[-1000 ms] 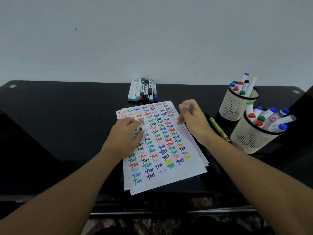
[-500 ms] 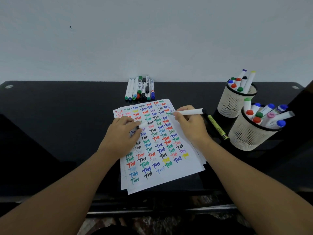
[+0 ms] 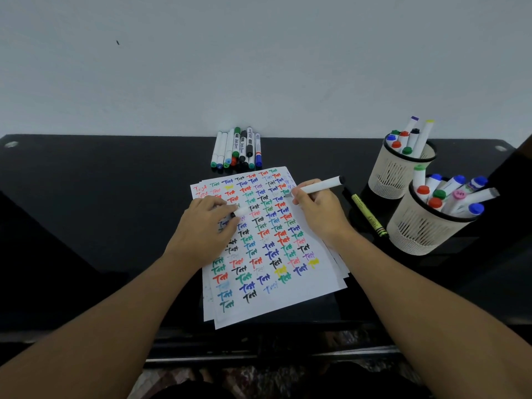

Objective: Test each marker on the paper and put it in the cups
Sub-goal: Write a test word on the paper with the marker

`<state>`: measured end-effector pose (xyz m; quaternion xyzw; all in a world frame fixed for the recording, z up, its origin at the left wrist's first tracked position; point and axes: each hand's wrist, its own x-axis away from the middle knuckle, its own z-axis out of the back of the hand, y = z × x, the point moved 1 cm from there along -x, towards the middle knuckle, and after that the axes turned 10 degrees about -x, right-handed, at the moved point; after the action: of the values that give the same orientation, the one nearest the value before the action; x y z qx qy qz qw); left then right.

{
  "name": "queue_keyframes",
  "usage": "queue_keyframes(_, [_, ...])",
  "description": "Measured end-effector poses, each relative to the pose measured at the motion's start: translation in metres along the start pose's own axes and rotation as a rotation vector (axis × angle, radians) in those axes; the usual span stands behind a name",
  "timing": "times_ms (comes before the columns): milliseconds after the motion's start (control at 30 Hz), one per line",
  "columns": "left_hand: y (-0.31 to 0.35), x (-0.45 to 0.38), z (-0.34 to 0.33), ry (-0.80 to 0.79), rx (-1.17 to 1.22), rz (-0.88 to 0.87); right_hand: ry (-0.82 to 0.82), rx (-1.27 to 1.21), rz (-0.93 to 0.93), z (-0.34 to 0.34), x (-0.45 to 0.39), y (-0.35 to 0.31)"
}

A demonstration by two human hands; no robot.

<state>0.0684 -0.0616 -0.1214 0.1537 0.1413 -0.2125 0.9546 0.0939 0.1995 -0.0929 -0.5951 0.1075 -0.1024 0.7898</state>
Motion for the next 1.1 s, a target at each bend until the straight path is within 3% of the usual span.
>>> queue_keyframes(1100, [0.0007,0.0008,0.0007,-0.011,0.012,0.006,0.035,0.021,0.022,0.0027,0.0012,0.0024])
